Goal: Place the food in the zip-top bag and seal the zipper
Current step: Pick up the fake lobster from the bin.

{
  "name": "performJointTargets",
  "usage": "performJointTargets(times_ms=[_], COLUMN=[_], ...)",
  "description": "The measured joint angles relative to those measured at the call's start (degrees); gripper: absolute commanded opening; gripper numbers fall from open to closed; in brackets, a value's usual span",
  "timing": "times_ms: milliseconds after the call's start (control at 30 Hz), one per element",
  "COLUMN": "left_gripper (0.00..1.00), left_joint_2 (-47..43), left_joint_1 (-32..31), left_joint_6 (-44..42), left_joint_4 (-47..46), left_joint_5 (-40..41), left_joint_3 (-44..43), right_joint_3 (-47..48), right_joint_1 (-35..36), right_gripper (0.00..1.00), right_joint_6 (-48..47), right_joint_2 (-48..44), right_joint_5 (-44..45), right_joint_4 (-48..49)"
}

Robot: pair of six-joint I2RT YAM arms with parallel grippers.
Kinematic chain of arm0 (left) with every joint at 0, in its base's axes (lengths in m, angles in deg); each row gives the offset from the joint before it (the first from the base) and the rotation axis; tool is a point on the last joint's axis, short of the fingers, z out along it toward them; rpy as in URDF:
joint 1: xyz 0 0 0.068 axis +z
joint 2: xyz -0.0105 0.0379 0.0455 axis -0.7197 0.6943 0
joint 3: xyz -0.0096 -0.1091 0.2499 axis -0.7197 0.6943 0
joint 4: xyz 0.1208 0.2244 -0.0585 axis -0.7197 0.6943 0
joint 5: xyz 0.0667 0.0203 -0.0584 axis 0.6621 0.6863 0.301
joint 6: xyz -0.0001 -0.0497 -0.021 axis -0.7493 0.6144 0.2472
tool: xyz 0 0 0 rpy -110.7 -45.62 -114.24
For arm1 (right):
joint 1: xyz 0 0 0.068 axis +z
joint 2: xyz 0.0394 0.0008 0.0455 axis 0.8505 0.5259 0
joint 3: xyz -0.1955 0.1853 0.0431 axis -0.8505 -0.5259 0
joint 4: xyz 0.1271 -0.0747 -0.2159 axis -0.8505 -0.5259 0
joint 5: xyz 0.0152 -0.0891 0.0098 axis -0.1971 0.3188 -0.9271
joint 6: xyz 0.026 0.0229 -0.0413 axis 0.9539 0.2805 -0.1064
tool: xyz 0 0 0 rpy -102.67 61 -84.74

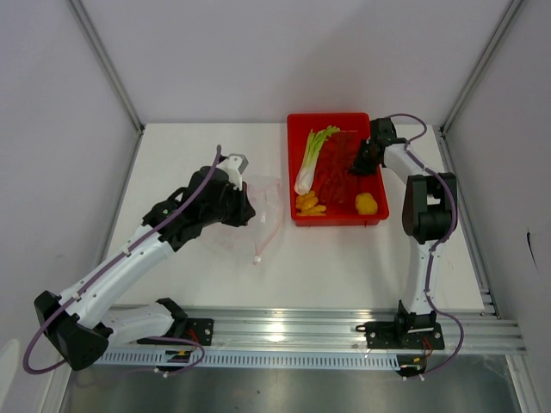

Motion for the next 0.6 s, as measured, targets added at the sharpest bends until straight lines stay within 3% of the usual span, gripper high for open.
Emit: performJointTargets(times_ms=[67,367,600], left_gripper=[0.0,0.01,0.0], left_joint_2=[0.0,0.0,-0.2], left_joint_1=[0.0,0.0,0.0], left_joint_6=[0.0,0.0,0.5], left_joint_4=[0.0,0.0,0.0], left_joint_5=[0.0,0.0,-0.2], left_joint_3=[0.0,0.0,0.0], right_joint_3=[0.0,-0.5,-3.5], right_joint_1=[0.0,-0.2,-1.1], right_gripper=[0.0,0.0,0.0], right_joint_6=[0.7,5.3,12.8], right_joint_2=[0.2,-0.2,-6.4], right_joint_5=[-0.4,-2.3,-4.5], right_joint_4=[0.2,2.9,6.3])
